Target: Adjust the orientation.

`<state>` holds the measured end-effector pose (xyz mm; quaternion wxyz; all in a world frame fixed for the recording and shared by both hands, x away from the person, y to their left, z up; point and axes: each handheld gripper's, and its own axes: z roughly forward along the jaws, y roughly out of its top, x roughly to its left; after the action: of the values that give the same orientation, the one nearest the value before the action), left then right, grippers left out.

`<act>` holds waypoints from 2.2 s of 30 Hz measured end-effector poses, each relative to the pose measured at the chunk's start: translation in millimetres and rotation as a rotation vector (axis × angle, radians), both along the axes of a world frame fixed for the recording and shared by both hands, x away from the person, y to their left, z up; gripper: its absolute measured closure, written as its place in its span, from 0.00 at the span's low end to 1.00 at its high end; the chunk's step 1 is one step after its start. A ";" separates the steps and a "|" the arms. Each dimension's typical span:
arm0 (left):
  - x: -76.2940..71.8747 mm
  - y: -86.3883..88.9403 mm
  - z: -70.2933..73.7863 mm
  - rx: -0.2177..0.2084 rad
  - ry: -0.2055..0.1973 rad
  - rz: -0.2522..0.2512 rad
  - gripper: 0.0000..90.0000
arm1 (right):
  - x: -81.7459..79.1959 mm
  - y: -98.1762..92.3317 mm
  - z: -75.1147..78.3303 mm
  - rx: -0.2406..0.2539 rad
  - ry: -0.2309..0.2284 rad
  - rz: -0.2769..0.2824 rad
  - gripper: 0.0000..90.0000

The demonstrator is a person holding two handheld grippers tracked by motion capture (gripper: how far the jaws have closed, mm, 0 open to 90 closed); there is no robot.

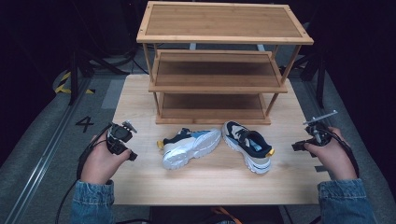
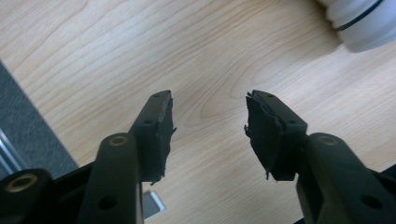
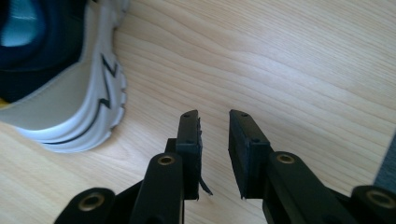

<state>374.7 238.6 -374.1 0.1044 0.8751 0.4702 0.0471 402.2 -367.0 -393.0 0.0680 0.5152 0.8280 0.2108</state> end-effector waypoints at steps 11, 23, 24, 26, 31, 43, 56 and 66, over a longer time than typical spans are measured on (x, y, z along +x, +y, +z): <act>-1.5 -26.7 11.2 -0.034 -0.006 -0.119 0.77 | -6.3 2.3 1.2 0.002 -0.012 0.013 0.86; 4.7 -53.7 12.8 -0.194 -0.010 -0.212 0.92 | -14.3 2.4 0.2 0.039 -0.058 0.011 0.85; 4.7 -58.0 12.3 -0.173 -0.015 -0.208 0.94 | -15.6 2.8 1.0 0.062 -0.056 0.006 0.85; 5.9 -63.9 12.2 -0.136 -0.053 -0.211 0.95 | -16.2 3.1 1.1 0.066 -0.058 0.007 0.85; 8.8 -76.2 9.6 -0.159 -0.067 -0.253 0.95 | -19.8 -0.5 -0.7 0.071 -0.047 0.004 0.86; 19.1 -97.1 1.2 -0.205 -0.018 -0.321 1.00 | -29.0 -6.3 -0.3 0.063 -0.042 -0.018 0.88; 8.7 -101.7 3.6 -0.217 -0.011 -0.359 0.99 | -29.8 -2.9 4.1 0.064 -0.056 -0.009 0.87; -5.1 -112.1 3.2 -0.251 0.052 -0.402 0.95 | -25.6 2.5 5.9 0.067 -0.058 0.005 0.86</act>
<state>369.6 126.5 -370.9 0.2075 0.9321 0.2914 -0.0559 376.6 -364.5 -387.1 0.0740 0.5090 0.8193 0.2534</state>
